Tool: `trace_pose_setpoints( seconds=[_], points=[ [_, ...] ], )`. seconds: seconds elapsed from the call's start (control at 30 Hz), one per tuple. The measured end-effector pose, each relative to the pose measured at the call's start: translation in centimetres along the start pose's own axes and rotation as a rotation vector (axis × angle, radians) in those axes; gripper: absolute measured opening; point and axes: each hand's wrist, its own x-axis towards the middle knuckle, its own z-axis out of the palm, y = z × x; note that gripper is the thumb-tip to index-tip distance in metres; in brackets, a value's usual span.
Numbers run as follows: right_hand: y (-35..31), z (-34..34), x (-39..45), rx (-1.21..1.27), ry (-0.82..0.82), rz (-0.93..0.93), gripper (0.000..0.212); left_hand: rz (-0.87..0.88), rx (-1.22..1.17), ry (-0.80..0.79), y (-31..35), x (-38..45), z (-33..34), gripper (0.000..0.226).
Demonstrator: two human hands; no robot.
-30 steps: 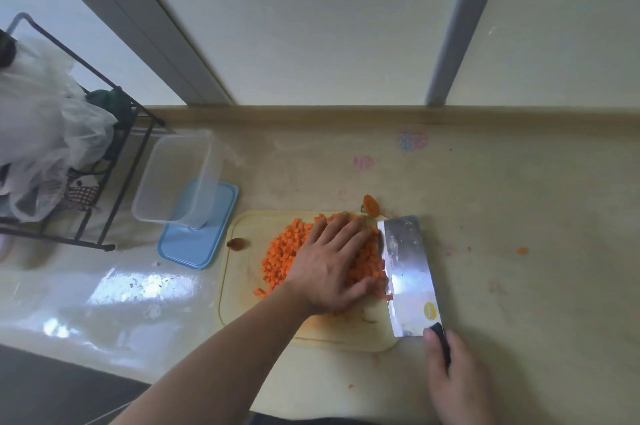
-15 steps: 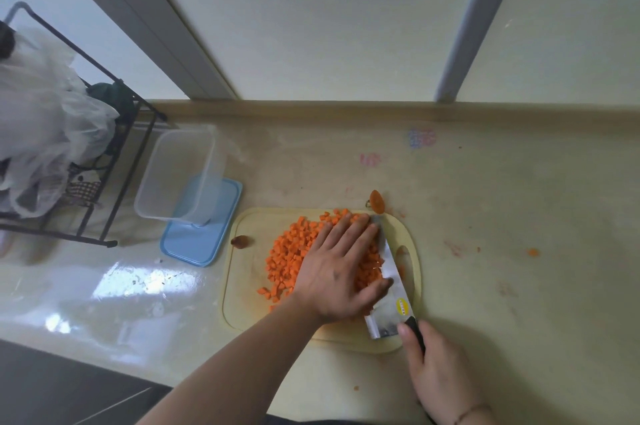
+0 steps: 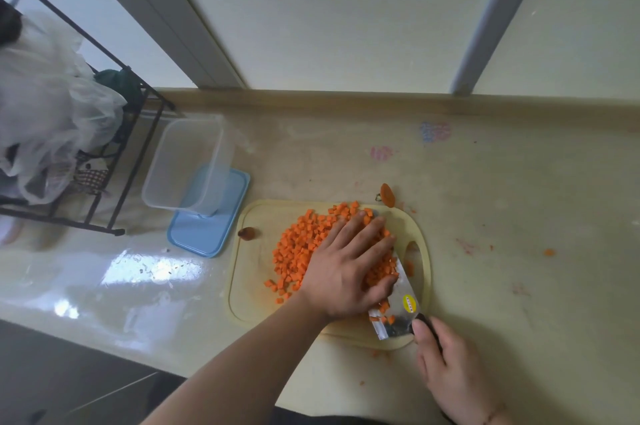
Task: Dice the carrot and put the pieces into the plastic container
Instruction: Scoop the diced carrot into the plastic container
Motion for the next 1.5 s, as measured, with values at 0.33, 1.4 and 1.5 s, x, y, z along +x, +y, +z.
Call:
trace_pose_setpoints(
  seconds=[0.33, 1.4, 1.5],
  points=[
    [0.4, -1.5, 1.0, 0.085, -0.066, 0.016, 0.034, -0.046, 0.031, 0.011, 0.6, 0.7, 0.4, 0.055],
    [-6.3, -2.4, 2.2, 0.122, -0.203, -0.038, 0.032, -0.203, 0.053, 0.099, -0.6, 0.3, -5.2, 0.058],
    [-8.9, -0.9, 3.3, 0.087, -0.251, -0.102, 0.035, -0.231, 0.072, 0.14, -2.9, -0.3, -7.3, 0.057]
  ],
)
